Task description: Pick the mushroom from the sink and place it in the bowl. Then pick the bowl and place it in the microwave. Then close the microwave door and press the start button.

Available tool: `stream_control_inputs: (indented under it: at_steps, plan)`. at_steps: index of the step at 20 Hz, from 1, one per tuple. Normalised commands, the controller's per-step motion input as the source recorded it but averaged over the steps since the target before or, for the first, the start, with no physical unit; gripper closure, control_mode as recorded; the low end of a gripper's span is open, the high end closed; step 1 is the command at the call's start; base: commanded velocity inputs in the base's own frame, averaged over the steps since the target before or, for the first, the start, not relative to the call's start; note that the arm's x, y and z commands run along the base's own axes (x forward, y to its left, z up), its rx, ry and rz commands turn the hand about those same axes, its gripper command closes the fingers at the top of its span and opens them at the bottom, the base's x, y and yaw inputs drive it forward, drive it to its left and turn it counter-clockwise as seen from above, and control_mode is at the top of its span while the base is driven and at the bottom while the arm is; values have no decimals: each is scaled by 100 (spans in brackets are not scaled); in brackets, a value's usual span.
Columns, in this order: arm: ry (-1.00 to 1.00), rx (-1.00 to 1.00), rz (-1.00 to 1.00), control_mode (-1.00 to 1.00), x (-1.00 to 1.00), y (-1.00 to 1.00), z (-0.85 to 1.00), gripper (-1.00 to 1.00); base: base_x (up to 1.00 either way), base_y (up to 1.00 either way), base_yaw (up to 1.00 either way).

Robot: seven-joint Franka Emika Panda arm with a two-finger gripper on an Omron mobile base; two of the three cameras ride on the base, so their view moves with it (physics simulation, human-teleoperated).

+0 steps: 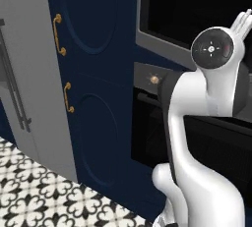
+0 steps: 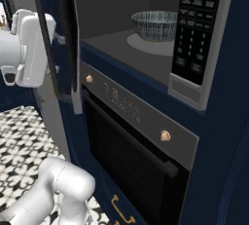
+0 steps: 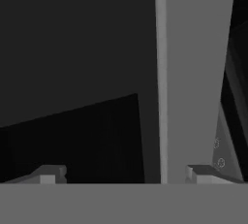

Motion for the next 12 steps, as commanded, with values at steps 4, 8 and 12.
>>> stream_control_inputs:
  at_steps: [4, 8, 12]
  plan:
    - [-1, 12, 4, -100, 84, -42, 0, -100, 0, 0, 0]
    - [0, 8, 11, -100, 68, -51, -6, -100, 0, 0, 0]
    - [0, 6, 10, -100, 69, -48, -8, -100, 0, 0, 0]
